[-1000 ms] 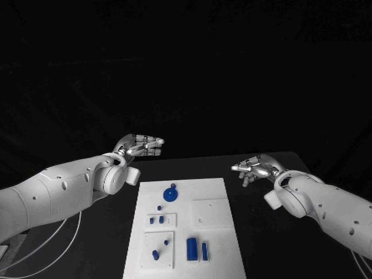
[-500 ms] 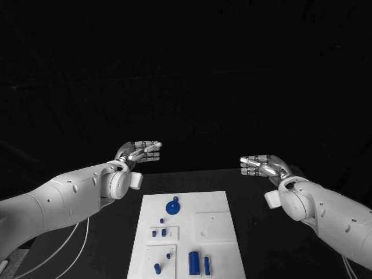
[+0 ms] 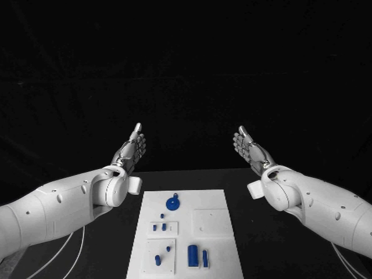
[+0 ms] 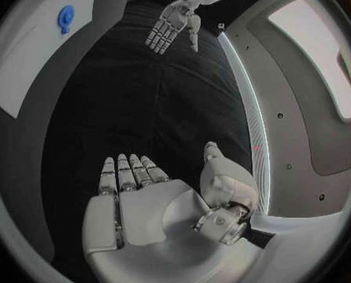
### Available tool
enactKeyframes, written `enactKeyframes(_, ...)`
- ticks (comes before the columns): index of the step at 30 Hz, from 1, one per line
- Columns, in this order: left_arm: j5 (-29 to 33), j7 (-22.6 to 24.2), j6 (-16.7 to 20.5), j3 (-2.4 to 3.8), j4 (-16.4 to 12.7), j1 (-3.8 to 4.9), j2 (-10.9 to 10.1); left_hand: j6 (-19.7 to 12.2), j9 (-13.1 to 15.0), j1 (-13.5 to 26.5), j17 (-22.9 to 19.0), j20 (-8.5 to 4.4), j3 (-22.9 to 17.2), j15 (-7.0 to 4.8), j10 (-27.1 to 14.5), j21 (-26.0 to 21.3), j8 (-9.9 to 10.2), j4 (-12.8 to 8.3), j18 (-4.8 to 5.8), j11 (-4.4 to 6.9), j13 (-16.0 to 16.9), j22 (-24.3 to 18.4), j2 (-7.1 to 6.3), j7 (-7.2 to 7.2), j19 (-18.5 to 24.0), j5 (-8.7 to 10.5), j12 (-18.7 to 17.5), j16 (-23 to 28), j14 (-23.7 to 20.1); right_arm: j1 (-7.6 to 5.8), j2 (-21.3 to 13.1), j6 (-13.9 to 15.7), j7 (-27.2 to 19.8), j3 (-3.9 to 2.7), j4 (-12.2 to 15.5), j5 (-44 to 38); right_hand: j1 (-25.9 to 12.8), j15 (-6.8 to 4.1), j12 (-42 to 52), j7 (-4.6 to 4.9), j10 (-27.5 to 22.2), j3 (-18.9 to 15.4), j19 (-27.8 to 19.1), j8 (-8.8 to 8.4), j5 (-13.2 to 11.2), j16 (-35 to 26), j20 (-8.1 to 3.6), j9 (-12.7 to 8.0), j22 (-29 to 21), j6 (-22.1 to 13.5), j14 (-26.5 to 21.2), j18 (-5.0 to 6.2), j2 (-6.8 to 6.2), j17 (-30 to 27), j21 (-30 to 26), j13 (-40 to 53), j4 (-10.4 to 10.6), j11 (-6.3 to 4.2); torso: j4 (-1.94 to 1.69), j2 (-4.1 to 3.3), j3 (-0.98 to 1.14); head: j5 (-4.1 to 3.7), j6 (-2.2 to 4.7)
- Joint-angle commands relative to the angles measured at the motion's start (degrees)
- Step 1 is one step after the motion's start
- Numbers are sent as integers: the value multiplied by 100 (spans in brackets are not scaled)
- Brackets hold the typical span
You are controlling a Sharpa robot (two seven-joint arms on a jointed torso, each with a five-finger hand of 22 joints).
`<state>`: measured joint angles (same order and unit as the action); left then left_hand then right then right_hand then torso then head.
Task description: Assemble the parts on the task board
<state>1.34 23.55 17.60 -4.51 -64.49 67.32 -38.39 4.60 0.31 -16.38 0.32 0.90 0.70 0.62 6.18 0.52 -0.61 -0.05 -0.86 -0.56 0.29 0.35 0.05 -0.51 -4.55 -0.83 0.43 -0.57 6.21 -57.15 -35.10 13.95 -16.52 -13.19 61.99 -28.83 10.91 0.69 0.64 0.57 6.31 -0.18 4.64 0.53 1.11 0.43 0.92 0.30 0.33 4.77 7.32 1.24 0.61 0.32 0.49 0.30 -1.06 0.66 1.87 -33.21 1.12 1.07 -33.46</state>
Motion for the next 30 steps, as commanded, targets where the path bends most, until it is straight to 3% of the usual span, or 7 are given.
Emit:
enactKeyframes(1, -68, 280, 984, 86, -567, -151, -119, -460, -31, 1638, -32, -90, -70, -62, -618, -52, 61, 5, 86, 56, -29, -35, -5, 51, 455, 83, -43, 57, -621, -51, -181, 1017, -512, 212, 551, 974, -1091, -69, -64, -57, -631, 18, -464, -53, -111, -43, -92, -30, -33, -477, -732, -124, -61, -32, -49, -30, 106, -66, -178, 193, -107, -100, -85)
enactKeyframes(7, -105, 473, 1918, 290, -1676, -468, -405, -460, -31, 1638, -32, -90, -70, -62, -618, -52, 61, 5, 86, 56, -29, -35, -5, 51, 455, 83, -43, 57, -621, -180, -582, 2048, -932, 783, 1708, 1958, -1091, -69, -64, -57, -631, 18, -464, -53, -111, -43, -92, -30, -33, -477, -732, -124, -61, -32, -49, -30, 106, -66, -187, 203, -112, -107, -91)
enactKeyframes(12, -125, 577, 2424, 401, -2276, -639, -560, -460, -31, 1638, -32, -90, -70, -62, -618, -52, 61, 5, 86, 56, -29, -35, -5, 51, 455, 83, -43, 57, -621, -257, -821, 2662, -1182, 1122, 2398, 2544, -1091, -69, -64, -57, -631, 18, -464, -53, -111, -43, -92, -30, -33, -477, -732, -124, -61, -32, -49, -30, 106, -66, -187, 203, -112, -107, -91)
enactKeyframes(14, -129, 601, 2535, 425, -2409, -677, -594, -460, -31, 1638, -32, -90, -70, -62, -618, -52, 61, 5, 86, 56, -29, -35, -5, 51, 455, 83, -43, 57, -621, -276, -878, 2810, -1243, 1204, 2564, 2685, -1091, -69, -64, -57, -631, 18, -464, -53, -111, -43, -92, -30, -33, -477, -732, -124, -61, -32, -49, -30, 106, -66, -187, 203, -112, -107, -91)
enactKeyframes(19, -134, 625, 2651, 451, -2546, -716, -630, -460, -31, 1638, -32, -90, -70, -62, -618, -52, 61, 5, 86, 56, -29, -35, -5, 51, 455, 83, -43, 57, -621, -301, -957, 3013, -1325, 1316, 2791, 2879, -1091, -69, -64, -57, -631, 18, -464, -53, -111, -43, -92, -30, -33, -477, -732, -124, -61, -32, -49, -30, 106, -66, -187, 203, -112, -107, -91)
enactKeyframes(30, -134, 625, 2651, 451, -2546, -716, -630, -460, -31, 1638, -32, -90, -70, -62, -618, -52, 61, 5, 86, 56, -29, -35, -5, 51, 455, 83, -43, 57, -621, -302, -959, 3017, -1327, 1319, 2796, 2883, -1091, -69, -64, -57, -631, 18, -464, -53, -111, -43, -92, -30, -33, -477, -732, -124, -61, -32, -49, -30, 106, -66, -187, 203, -112, -107, -91)
